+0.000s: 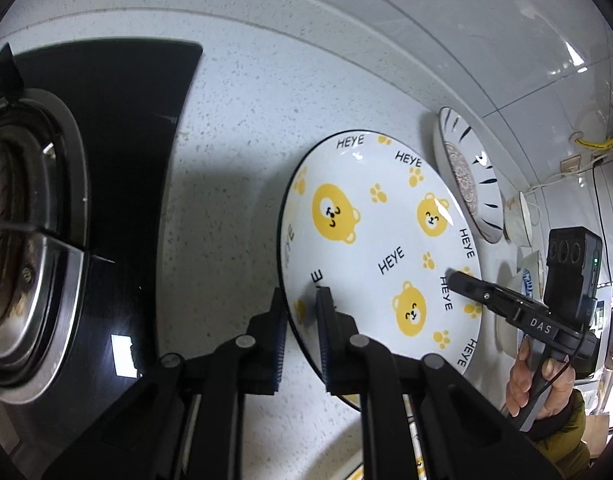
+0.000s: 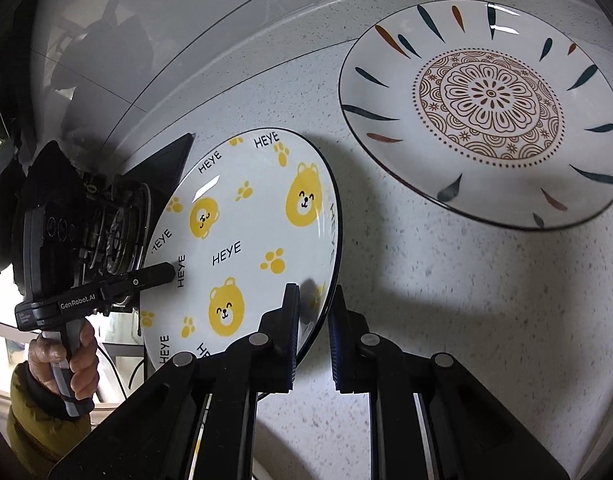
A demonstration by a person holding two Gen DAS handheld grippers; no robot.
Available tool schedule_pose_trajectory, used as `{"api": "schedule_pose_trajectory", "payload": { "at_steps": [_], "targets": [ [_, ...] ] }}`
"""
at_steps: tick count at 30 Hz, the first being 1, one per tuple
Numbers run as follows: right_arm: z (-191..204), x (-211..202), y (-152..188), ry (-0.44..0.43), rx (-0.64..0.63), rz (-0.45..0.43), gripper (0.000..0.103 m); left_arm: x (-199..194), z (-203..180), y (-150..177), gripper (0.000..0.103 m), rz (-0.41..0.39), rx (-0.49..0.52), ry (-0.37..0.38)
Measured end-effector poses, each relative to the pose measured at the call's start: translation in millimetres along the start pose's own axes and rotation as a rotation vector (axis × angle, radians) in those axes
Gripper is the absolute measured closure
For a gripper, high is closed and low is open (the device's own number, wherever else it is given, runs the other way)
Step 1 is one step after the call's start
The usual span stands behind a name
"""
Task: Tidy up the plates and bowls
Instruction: 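Lower the large bear plate onto the smaller bear plate with both grippers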
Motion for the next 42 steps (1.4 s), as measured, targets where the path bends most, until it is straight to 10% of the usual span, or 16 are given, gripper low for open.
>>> {"api": "schedule_pose_trajectory", "payload": {
  "at_steps": [10,22,42],
  "targets": [
    [19,-61,27,0.01,-0.009,-0.116,0.09,-57,-31,15,0.09,-0.066,0.102,0.03],
    [63,-112,127,0.022,-0.041,-0.169,0.09,-128,-52,124,0.09,-0.047,0.168,0.128],
    [28,-66,207,0.038,0.056,-0.063,0.09,-66,-21,210,0.089,0.08,0.147,0.103]
  ]
}}
Point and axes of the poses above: each gripper's, at about its wrist camera, not at the fingertips, and x roughly the way its jaws point, z to its left, y to its underside, the point moved 3 cm from there along x, roughly the way its jaws point, and after that the axes turned 4 degrees about y, right-handed, at the moved point
